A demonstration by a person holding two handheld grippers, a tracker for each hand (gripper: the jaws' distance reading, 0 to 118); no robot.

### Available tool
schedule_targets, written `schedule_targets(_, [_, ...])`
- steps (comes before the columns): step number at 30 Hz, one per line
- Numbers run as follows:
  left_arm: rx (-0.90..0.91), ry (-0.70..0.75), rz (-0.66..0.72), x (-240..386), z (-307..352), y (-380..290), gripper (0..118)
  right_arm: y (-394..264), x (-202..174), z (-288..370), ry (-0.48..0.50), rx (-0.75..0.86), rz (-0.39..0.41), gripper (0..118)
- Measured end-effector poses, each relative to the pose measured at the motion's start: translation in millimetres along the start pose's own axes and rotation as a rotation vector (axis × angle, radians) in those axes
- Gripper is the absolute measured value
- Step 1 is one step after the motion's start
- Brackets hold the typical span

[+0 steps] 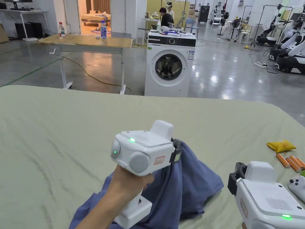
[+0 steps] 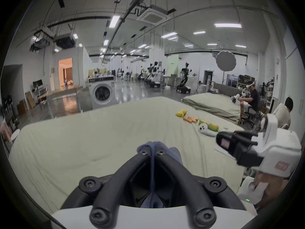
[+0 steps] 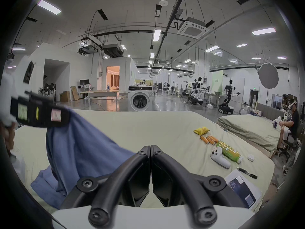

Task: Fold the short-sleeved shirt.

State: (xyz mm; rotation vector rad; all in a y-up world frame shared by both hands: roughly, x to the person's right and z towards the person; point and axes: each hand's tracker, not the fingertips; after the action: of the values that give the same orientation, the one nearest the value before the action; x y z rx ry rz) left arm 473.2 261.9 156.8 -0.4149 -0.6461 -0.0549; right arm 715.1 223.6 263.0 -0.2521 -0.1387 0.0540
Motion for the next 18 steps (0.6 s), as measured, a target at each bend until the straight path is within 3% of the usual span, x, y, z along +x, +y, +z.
schedule_targets(3, [-0.010,0.022,0.051,-7.7,-2.1,-17.4,3,-5.3,-0.9,-3.6,0.008,-0.025,0.001,0])
schedule_targets(5, [-0.001,0.036,0.066,-10.8,2.2,-22.2,22,-6.9,-3.4,-5.2,0.013,-0.032,0.003,0])
schedule_targets(7, [0.019,0.048,0.086,-17.2,9.5,-22.3,54,-6.1,-6.8,-6.2,0.022,-0.036,0.000,0])
schedule_targets(8, [0.032,0.050,0.089,-19.4,15.3,-21.3,62,-5.0,-8.5,-6.6,0.028,-0.035,-0.003,0])
schedule_targets(13, [0.120,0.149,0.091,-34.5,48.5,-12.8,59,4.8,-20.0,-7.2,0.050,-0.015,-0.004,0])
schedule_targets(14, [0.142,0.171,0.090,-38.8,58.3,-13.4,52,7.4,-22.5,-7.2,0.057,-0.004,-0.003,0])
schedule_targets(16, [0.160,0.208,0.081,-42.9,74.1,-15.7,27,10.8,-26.5,-7.3,0.061,0.006,0.000,0])
schedule_targets(18, [0.180,0.290,0.056,-47.3,89.3,-22.2,23,13.9,-30.4,-7.5,0.065,0.019,-0.002,0])
